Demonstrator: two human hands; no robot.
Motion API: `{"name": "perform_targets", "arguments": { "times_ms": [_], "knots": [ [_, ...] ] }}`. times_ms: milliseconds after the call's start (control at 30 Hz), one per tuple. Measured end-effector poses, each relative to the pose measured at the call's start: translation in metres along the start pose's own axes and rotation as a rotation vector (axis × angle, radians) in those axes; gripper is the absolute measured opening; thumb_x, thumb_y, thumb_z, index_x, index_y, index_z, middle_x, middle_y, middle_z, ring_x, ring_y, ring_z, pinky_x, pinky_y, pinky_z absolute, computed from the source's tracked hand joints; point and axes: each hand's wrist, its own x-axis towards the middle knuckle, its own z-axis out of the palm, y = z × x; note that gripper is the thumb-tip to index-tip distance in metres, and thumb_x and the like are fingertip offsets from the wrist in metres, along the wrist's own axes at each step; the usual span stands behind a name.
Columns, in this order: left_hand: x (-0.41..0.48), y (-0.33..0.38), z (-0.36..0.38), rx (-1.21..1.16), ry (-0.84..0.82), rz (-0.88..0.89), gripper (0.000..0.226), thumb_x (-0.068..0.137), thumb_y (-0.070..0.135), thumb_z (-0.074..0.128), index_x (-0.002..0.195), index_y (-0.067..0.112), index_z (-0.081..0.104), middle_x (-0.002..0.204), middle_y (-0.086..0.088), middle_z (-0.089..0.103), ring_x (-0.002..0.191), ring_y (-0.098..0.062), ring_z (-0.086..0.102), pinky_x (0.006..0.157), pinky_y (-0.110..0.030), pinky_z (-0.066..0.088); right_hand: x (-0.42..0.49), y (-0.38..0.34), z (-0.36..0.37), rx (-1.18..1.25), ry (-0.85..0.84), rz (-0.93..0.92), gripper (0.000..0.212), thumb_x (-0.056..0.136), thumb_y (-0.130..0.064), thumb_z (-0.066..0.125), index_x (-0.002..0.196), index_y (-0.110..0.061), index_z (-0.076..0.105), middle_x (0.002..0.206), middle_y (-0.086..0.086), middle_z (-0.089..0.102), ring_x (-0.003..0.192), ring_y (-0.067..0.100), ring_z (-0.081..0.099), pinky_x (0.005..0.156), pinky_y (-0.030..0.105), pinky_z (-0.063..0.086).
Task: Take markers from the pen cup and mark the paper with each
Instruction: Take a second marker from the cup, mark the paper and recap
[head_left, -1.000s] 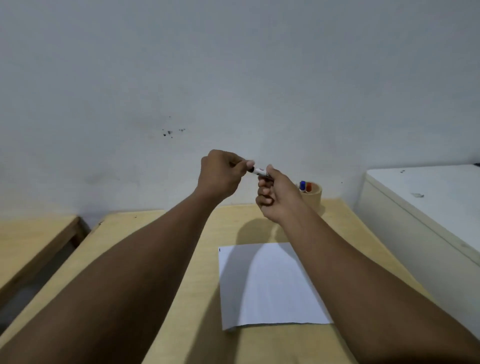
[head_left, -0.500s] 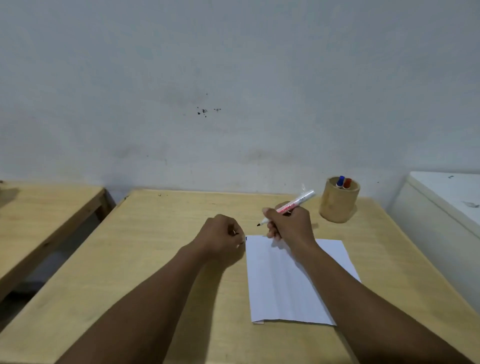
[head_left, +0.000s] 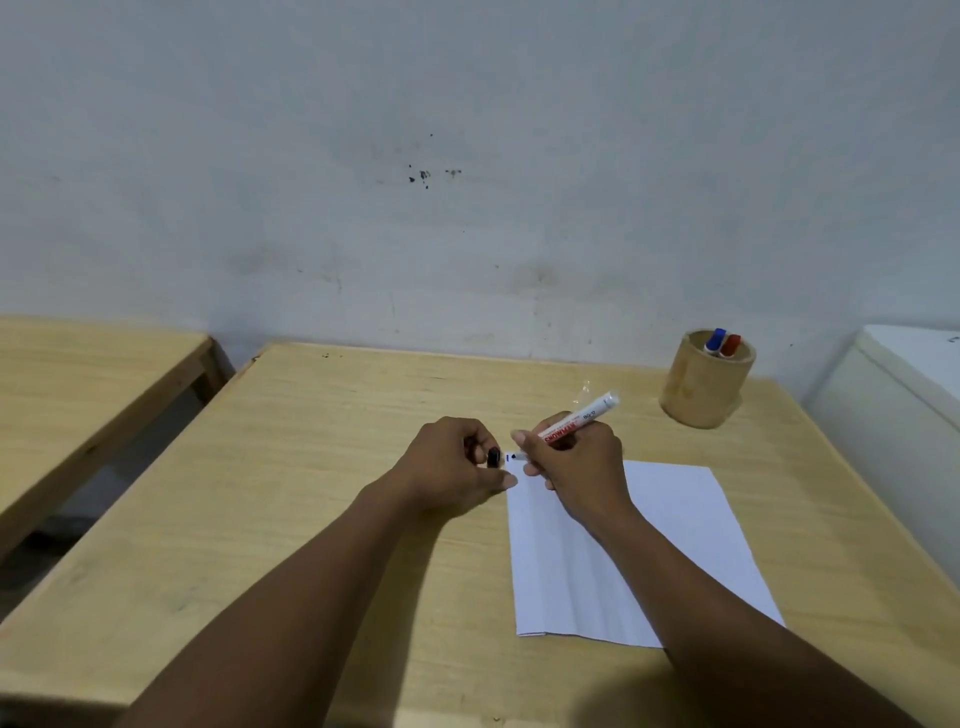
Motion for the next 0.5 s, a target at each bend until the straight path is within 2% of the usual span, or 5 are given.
{"name": "perform_targets", "arguments": {
  "times_ms": [167,267,367,500],
  "knots": [
    [0.0019,-0.0017,0.001,0.004,0.008,0.005,0.033,0.065,0.036,0.093,0.085,0.019,0.072,0.077,0.008,0.063,0.063,-0.006,0.054,0.057,-0.016,0.043,-0.0002,0.0006,0.0012,-0.033,-0.01,-0.017,0.027,0.079,-0.034,0.088,0.078,-0.011,0.074,0.068,0.003,0.078,0.062,0.012,0.078,0.055,0.025,0.053],
    [0.0022,-0.0021,0.0007,0.007,0.005,0.0,0.033,0.065,0.036,0.093,0.085,0.019,0.073,0.077,0.008,0.064,0.063,-0.006,0.054,0.056,-0.016,0.043,0.0002,0.001,0.0022,-0.047,-0.012,-0.022,0.026,0.079,-0.034,0.088,0.078,-0.012,0.074,0.067,0.002,0.078,0.061,0.01,0.077,0.055,0.024,0.052],
    [0.0022,-0.001,0.0005,0.011,0.002,0.002,0.033,0.066,0.036,0.093,0.086,0.019,0.073,0.077,0.008,0.065,0.063,-0.005,0.055,0.054,-0.013,0.042,0.0001,0.0018,0.0022,-0.052,-0.01,-0.027,0.025,0.079,-0.034,0.088,0.077,-0.013,0.074,0.066,0.0,0.077,0.062,0.01,0.077,0.058,0.025,0.055],
    [0.0017,0.0005,0.0002,0.004,-0.003,-0.006,0.032,0.067,0.033,0.093,0.086,0.017,0.073,0.078,0.003,0.068,0.066,-0.008,0.058,0.06,-0.02,0.047,0.0002,0.0036,0.0016,-0.076,-0.017,-0.029,0.025,0.08,-0.036,0.086,0.079,-0.013,0.074,0.067,0.001,0.078,0.063,0.009,0.077,0.064,0.031,0.061]
  ]
}}
